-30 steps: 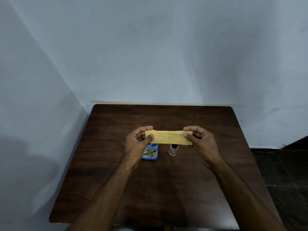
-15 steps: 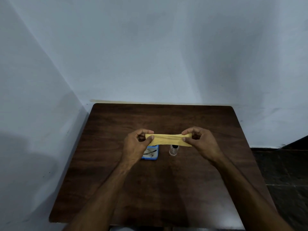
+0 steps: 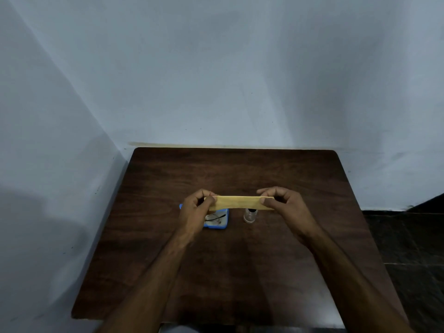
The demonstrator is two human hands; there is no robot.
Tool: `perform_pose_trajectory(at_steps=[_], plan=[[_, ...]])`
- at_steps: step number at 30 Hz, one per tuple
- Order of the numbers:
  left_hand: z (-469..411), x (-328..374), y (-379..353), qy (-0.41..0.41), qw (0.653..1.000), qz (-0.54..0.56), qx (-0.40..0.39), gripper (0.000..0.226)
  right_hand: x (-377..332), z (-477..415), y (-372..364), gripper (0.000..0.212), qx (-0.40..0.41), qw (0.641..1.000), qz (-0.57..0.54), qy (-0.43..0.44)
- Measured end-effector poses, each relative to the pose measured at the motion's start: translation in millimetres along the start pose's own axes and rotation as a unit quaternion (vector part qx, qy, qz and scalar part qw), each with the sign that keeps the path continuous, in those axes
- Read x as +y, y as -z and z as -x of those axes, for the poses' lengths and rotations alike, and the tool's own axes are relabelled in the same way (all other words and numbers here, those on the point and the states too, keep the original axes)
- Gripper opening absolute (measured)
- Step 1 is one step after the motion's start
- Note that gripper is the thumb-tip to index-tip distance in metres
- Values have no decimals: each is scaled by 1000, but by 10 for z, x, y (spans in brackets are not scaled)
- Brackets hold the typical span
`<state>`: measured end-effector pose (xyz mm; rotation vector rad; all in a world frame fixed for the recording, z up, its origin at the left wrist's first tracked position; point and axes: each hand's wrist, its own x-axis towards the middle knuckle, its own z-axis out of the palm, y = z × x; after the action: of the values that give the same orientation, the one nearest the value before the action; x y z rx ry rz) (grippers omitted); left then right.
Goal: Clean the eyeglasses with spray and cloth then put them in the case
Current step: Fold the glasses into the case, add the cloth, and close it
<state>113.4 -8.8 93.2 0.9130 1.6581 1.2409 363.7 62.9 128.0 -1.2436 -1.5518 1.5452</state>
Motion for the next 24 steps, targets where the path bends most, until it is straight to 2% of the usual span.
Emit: perform_pose_trajectory(at_steps=[4, 8, 10, 14, 18, 24], plan=[[92, 10, -81, 71, 987, 142, 38, 43, 6, 115, -135, 8, 16, 993, -110, -39], [171, 81, -129, 125, 950, 281, 60, 26, 25, 178, -265, 15, 47, 972, -211, -89], [185, 92, -139, 151, 934, 316, 68, 17, 27, 192, -315, 15, 59, 963, -242, -98], [207, 10, -143, 182, 918, 343, 79, 7, 82, 195, -359, 12, 78, 955, -265, -110], [212, -67, -141, 193, 915, 345, 81, 8, 129, 177, -350, 11, 75, 956, -263, -106], [241, -261, -78, 168, 942, 281, 71, 11, 303, 158, -403, 8, 82, 963, -233, -104]])
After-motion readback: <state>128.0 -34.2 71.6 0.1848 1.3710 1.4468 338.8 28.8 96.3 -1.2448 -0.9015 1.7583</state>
